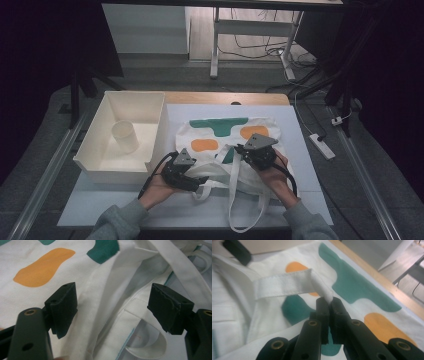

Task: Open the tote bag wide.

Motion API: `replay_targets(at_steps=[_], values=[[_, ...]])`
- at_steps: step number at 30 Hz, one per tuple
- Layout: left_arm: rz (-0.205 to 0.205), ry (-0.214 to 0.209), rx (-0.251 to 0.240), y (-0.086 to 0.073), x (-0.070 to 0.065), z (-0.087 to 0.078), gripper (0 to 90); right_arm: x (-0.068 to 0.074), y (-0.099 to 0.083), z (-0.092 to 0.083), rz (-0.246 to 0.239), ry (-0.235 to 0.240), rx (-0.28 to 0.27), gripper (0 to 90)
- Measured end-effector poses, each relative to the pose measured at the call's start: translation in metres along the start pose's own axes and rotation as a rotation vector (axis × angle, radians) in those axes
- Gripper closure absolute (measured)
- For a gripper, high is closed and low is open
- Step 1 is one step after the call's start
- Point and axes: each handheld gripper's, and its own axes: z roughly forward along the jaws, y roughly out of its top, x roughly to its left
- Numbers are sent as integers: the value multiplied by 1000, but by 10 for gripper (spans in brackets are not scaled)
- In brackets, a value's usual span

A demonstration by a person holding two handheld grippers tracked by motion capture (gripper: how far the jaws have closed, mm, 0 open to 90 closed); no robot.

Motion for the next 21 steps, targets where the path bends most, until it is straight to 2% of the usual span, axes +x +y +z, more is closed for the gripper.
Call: replay_targets(at_steps=[6,8,10,13,14,16,19,21], values=[[-8,7,-7,1,1,0,237,-16,-8,18,49,17,25,860],[-8,7,-6,1,1,0,237,-18,-12,25,54,31,23,845],[-7,8,-11,1,0,-1,237,-18,-15,33,72,46,47,833],[-10,11,-19,2,1,-3,237,-16,-19,43,95,87,99,784],[-11,11,-20,2,1,-3,237,-16,-19,43,90,80,101,733],[-10,14,-25,4,2,-4,237,-15,-17,36,94,44,61,599],[-19,17,-37,9,4,-4,237,-19,-11,14,165,59,-37,491],[-19,16,-45,14,5,-4,237,-19,-8,0,202,73,-59,437]])
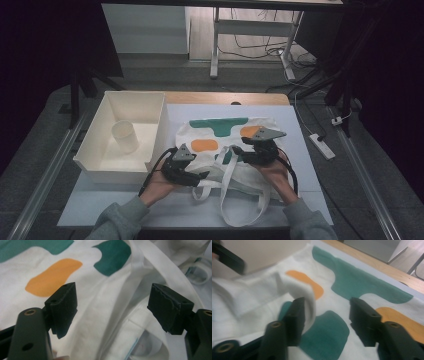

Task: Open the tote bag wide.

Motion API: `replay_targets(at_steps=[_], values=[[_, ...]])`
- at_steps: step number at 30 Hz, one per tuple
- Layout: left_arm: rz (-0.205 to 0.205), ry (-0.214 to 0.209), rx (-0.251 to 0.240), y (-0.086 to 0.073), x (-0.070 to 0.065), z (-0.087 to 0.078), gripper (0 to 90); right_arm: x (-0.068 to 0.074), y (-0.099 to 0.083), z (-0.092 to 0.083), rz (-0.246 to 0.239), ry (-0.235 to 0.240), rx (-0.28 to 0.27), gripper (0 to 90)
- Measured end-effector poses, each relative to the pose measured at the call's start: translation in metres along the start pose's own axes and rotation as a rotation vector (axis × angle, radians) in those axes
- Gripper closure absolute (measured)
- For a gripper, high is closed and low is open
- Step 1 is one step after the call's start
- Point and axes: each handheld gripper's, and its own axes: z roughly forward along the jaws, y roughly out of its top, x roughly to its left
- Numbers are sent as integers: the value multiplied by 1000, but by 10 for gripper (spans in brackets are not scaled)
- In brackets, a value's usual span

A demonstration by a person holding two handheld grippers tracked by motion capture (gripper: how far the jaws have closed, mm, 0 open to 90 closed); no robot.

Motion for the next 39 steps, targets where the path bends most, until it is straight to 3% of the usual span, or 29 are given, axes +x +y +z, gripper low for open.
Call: replay_targets(at_steps=[3,9,13,17,24,32,35,37,39], values=[[2,2,-10,9,1,2,237,8,-1,-17,14,19,-13,404],[-10,4,-7,16,4,8,237,33,-11,-42,-25,41,21,363],[-7,9,-6,14,5,4,235,43,-18,-51,17,104,18,366],[-3,11,-12,9,4,-3,234,68,-26,-49,6,116,36,328],[-4,8,-20,7,7,-6,235,109,-40,-41,-38,189,85,328],[0,0,-15,7,6,-4,235,132,-57,-32,-59,247,176,354],[3,0,-12,7,6,-3,235,141,-62,-26,-94,261,218,373],[2,0,-11,7,5,-3,235,146,-64,-22,-108,268,232,404],[3,-1,-11,7,5,-3,235,149,-65,-20,-146,243,249,488]])
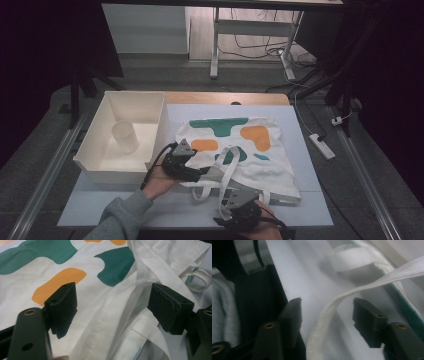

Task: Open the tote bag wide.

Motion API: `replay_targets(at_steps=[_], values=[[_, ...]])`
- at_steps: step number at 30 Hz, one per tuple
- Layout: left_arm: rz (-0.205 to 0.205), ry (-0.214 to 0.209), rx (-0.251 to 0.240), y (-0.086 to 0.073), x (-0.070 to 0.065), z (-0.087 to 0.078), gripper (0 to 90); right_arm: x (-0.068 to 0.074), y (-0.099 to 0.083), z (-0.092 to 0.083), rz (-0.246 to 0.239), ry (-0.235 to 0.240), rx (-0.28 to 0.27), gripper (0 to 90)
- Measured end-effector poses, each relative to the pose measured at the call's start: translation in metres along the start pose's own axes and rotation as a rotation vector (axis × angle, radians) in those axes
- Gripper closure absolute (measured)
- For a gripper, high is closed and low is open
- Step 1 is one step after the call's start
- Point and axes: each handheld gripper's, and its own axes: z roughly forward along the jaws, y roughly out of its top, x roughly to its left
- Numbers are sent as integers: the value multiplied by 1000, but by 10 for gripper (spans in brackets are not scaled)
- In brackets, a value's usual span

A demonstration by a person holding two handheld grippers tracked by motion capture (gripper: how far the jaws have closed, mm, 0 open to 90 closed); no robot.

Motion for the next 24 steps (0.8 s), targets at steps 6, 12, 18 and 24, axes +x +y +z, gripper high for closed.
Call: replay_targets(at_steps=[6,12,18,24], values=[[-2,3,1,-1,0,1,235,-1,0,-7,-58,-68,-12,875],[3,3,3,-1,-1,1,235,-10,2,-24,-47,-126,-64,888],[3,5,2,-1,-1,1,235,-24,7,-36,-53,-199,-100,890],[7,0,1,-1,-2,1,235,-50,12,-57,-39,-311,-144,889]])
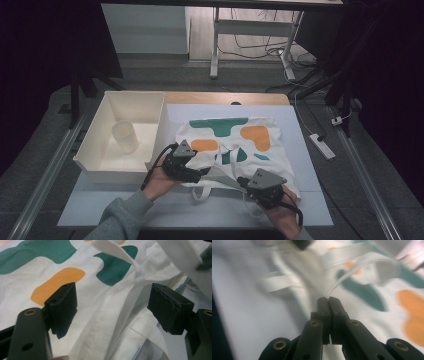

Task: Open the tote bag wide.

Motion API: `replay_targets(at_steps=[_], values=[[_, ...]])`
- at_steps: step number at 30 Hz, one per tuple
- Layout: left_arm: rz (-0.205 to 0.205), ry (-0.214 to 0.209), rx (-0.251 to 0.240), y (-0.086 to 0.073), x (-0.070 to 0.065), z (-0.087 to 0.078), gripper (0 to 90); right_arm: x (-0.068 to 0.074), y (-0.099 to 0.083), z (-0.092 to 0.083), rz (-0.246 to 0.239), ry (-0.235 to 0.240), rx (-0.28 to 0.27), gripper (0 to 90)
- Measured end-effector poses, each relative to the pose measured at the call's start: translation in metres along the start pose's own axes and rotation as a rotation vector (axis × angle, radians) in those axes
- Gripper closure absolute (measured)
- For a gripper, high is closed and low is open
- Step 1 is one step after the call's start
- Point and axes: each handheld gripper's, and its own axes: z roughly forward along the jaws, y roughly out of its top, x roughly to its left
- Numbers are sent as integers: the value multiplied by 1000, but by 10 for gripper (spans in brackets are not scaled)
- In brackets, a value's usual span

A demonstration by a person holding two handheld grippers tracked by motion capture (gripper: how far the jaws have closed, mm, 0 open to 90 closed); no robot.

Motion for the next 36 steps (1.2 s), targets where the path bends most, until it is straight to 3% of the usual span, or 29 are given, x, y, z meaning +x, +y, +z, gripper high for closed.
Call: replay_targets(at_steps=[3,8,18,24,25,28,36], values=[[-3,-4,1,0,0,0,235,-19,1,-3,15,-49,-12,889],[-9,-6,-2,0,1,0,235,-45,3,-1,50,-84,-20,889],[-14,-9,-2,0,1,0,236,-74,11,9,66,-125,-33,888],[-9,-12,-6,0,1,0,236,-108,13,23,98,-189,-25,888],[-10,-12,-4,0,1,0,236,-108,13,23,98,-189,-25,888],[-9,-13,-3,0,1,1,236,-131,12,31,135,-218,-26,888],[-9,-12,0,0,0,1,236,-171,6,34,204,-278,-43,887]])
